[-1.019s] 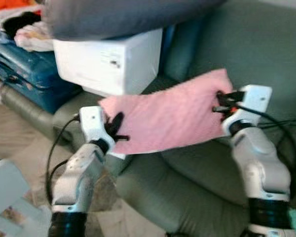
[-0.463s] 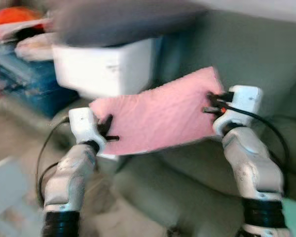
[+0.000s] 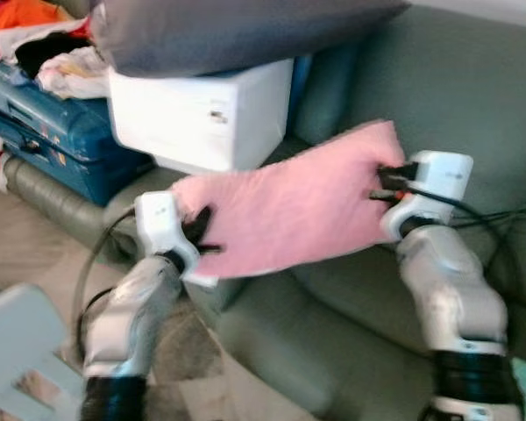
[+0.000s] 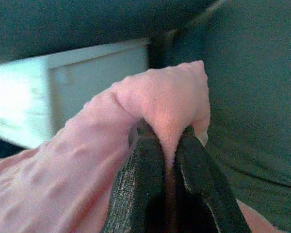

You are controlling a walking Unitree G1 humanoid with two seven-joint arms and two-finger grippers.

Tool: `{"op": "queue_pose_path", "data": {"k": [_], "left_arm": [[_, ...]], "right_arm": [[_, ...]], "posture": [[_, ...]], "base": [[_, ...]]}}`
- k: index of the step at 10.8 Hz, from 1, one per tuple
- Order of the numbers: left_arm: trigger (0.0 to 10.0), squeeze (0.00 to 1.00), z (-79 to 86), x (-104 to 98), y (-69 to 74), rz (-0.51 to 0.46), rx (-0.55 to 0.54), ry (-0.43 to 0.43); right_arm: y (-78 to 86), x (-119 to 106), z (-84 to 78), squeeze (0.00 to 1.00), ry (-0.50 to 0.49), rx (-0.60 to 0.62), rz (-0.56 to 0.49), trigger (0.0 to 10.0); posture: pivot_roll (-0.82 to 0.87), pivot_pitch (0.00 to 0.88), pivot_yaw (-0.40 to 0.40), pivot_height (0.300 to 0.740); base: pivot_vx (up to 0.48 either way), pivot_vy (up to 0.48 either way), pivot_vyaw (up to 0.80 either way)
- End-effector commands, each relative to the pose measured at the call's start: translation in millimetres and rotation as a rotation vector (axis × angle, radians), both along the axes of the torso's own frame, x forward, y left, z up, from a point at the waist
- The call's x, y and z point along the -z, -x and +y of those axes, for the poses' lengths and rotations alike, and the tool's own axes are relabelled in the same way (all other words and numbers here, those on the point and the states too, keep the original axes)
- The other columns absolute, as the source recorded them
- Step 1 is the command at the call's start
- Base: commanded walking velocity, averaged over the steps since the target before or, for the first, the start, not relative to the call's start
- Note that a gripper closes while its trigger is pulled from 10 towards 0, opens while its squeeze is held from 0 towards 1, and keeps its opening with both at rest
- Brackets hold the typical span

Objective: Move the pillow to the sofa

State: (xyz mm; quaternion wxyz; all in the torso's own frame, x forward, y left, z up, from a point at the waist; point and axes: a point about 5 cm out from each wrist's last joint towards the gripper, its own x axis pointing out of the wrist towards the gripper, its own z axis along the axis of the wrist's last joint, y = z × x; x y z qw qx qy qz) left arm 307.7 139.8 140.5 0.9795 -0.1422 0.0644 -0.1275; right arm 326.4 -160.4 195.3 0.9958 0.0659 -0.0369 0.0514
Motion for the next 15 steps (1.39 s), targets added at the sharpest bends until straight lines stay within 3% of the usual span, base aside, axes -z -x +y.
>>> {"op": "queue_pose_path", "data": {"k": [1, 4, 11, 15], "left_arm": [[10.0, 0.0, -5.5, -4.7, 0.3, -0.019, 0.023, -0.006], [10.0, 0.0, -3.9, -6.0, -1.5, -0.026, 0.021, -0.007], [10.0, 0.0, -2.1, -5.0, -3.1, -0.011, 0.024, -0.013], [10.0, 0.0, 0.1, -3.5, -2.8, -0.002, 0.001, -0.029]], "right_arm": [[1.2, -5.7, -2.7, 0.0, 0.003, 0.013, -0.026, 10.0], [-0.3, -7.1, -2.3, 0.0, 0.01, 0.013, -0.028, 10.0], [-1.2, -4.6, -4.2, 0.0, 0.013, 0.032, -0.008, 10.0], [0.1, -4.2, -3.0, 0.0, 0.01, 0.025, -0.013, 10.0]], "posture": [[-0.1, 0.05, 0.004, 0.74], [-0.11, 0.047, 0.0, 0.74], [-0.11, 0.061, 0.009, 0.74], [-0.11, 0.071, 0.013, 0.74]], "base": [[0.0, 0.0, 0.0], [0.0, 0.0, 0.0], [0.0, 0.0, -0.78], [0.0, 0.14, 0.0]]}}
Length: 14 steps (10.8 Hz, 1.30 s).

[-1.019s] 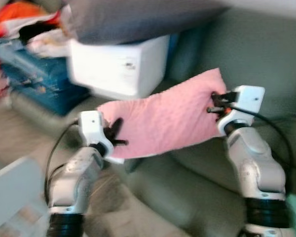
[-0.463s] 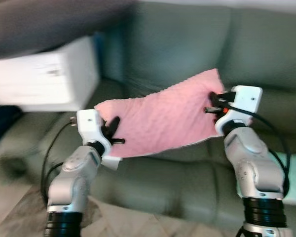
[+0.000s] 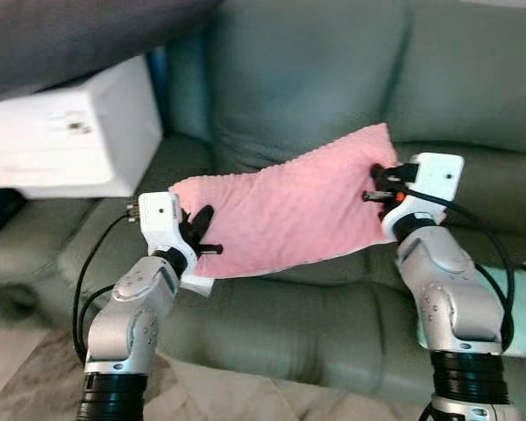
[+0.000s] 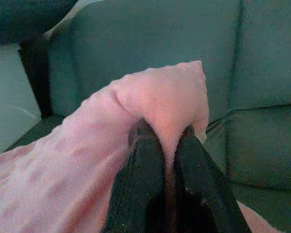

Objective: Move the pillow to the sofa

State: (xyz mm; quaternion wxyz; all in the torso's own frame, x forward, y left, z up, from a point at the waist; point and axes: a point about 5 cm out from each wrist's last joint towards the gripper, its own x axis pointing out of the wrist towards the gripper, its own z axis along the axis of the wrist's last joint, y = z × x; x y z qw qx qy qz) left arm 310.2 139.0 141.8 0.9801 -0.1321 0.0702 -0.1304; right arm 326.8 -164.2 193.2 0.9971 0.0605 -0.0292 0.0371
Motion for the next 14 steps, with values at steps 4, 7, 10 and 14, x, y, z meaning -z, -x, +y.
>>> {"op": "queue_pose_path", "data": {"k": [4, 7, 10, 14], "left_arm": [[10.0, 0.0, -0.7, -1, 0.9, -0.028, 0.015, -0.058], [10.0, 0.0, -6.5, 0, 4.5, -0.029, 0.043, -0.051], [10.0, 0.0, -12.9, 3, 5.8, -0.02, 0.076, -0.05], [10.0, 0.0, -19.9, 2, 5.3, -0.072, 0.084, -0.103]], "right_arm": [[1.6, -7, 0.0, 0.0, -0.002, 0.004, -0.032, 10.0], [1.5, -7, -0.6, 0.0, 0.003, 0.012, -0.03, 10.0], [2.6, -5, -2.5, 0.0, 0.007, 0.023, -0.027, 10.0], [1.2, -5, -4.0, 0.0, 0.016, 0.03, -0.017, 10.0]], "posture": [[-0.11, 0.079, 0.017, 0.74], [-0.12, 0.082, 0.017, 0.74], [-0.12, 0.08, 0.018, 0.74], [-0.12, 0.073, 0.019, 0.74]], "base": [[0.0, 0.45, 0.0], [0.0, 0.252, 0.0], [0.0, 0.0, 0.0], [0.0, 0.0, -0.59]]}}
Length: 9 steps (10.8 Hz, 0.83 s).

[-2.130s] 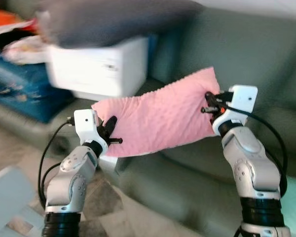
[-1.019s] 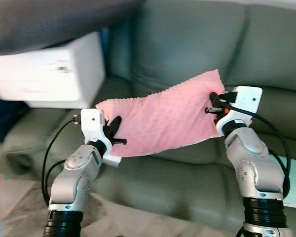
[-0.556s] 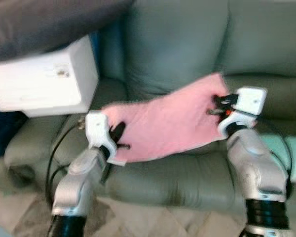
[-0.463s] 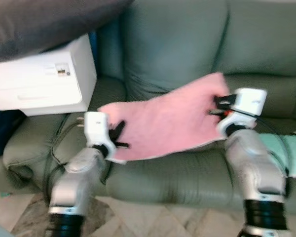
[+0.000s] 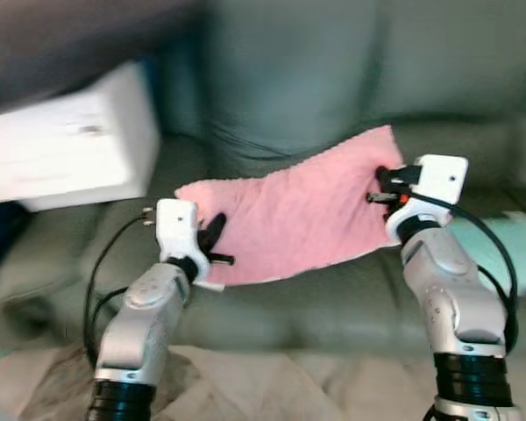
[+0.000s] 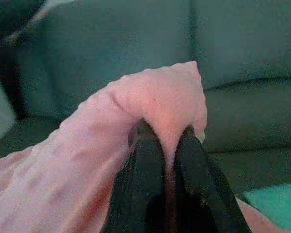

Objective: Move the pillow to the sofa

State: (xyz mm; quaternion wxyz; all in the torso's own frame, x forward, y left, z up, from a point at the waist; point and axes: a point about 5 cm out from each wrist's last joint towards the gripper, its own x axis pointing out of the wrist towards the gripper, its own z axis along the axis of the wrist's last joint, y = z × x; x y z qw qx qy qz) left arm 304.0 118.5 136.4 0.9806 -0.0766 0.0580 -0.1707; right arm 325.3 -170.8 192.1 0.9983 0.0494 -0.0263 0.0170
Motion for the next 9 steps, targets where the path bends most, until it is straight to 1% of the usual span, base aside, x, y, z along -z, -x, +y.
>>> {"op": "queue_pose_path", "data": {"k": [1, 2, 3, 6, 9], "left_arm": [[10.0, 0.0, 1.4, 0.0, 0.0, -0.007, 0.015, -0.01], [10.0, 0.0, 3.1, 1.8, 0.6, 0.013, 0.015, 0.02], [10.0, 0.0, 2.3, 1.2, 2.1, 0.014, 0.025, 0.033], [10.0, 0.0, -0.1, 1.7, 3.1, 0.012, 0.037, 0.049], [10.0, 0.0, -1.2, -1.0, 4.8, 0.003, 0.058, 0.083]], "right_arm": [[-0.2, -6.3, 2.9, 0.0, -0.002, -0.014, -0.023, 10.0], [-0.4, -6.6, 2.6, 0.0, -0.001, -0.013, -0.023, 10.0], [-0.4, -6.9, 2.4, 0.0, 0.003, -0.013, -0.023, 10.0], [0.4, -6.6, 2.3, 0.0, -0.008, -0.012, -0.027, 10.0], [1.6, -7.3, 3.2, 0.0, 0.003, -0.022, -0.031, 10.0]], "posture": [[-0.12, 0.073, 0.017, 0.74], [-0.12, 0.074, 0.017, 0.74], [-0.13, 0.074, 0.016, 0.74], [-0.13, 0.08, 0.016, 0.74], [-0.13, 0.084, 0.014, 0.74]], "base": [[0.0, 0.0, -0.78], [0.0, 0.0, -0.78], [0.0, 0.0, -0.78], [0.0, 0.0, -0.78], [0.0, 0.0, 0.0]]}}
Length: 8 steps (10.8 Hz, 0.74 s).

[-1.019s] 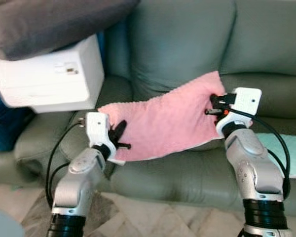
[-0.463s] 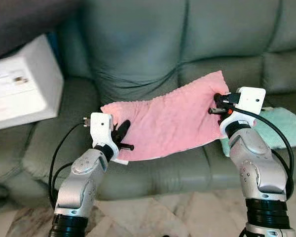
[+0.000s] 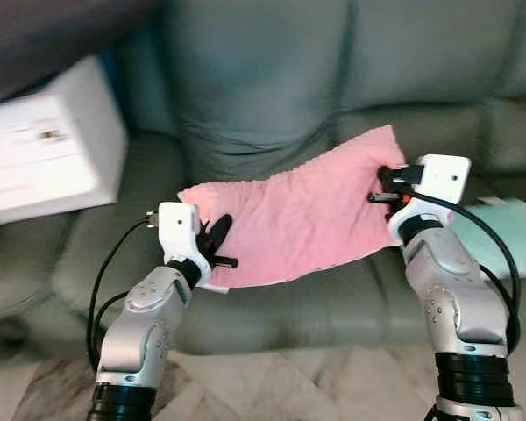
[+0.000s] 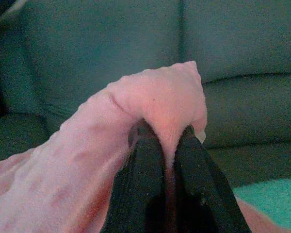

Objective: Move the pillow to the sofa

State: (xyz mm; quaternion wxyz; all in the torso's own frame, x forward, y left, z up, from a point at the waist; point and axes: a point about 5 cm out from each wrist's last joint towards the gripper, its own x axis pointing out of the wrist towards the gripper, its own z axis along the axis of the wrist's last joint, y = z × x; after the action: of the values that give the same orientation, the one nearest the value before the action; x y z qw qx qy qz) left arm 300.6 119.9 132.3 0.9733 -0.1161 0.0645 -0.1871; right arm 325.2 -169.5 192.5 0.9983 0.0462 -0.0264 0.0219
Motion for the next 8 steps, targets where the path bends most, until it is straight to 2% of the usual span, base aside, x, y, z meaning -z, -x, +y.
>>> {"op": "queue_pose_path", "data": {"k": [1, 4, 8], "left_arm": [[10.0, 0.0, -3.2, -5.2, 2.9, -0.023, 0.037, 0.011], [10.0, 0.0, -5.1, -5.4, 4.6, -0.021, 0.054, 0.017], [10.0, 0.0, -6.3, -5.0, 6.5, -0.026, 0.073, 0.017]], "right_arm": [[1.6, -6.9, 2.4, 0.0, -0.003, -0.015, -0.03, 10.0], [2.0, -6.7, 2.8, 0.0, -0.003, -0.016, -0.029, 10.0], [2.1, -6.7, 3.0, 0.0, -0.003, -0.016, -0.029, 10.0]], "posture": [[-0.13, 0.084, 0.014, 0.74], [-0.13, 0.086, 0.014, 0.74], [-0.13, 0.086, 0.015, 0.74]], "base": [[0.0, 0.0, 0.0], [0.166, 0.0, 0.0], [0.309, 0.0, 0.0]]}}
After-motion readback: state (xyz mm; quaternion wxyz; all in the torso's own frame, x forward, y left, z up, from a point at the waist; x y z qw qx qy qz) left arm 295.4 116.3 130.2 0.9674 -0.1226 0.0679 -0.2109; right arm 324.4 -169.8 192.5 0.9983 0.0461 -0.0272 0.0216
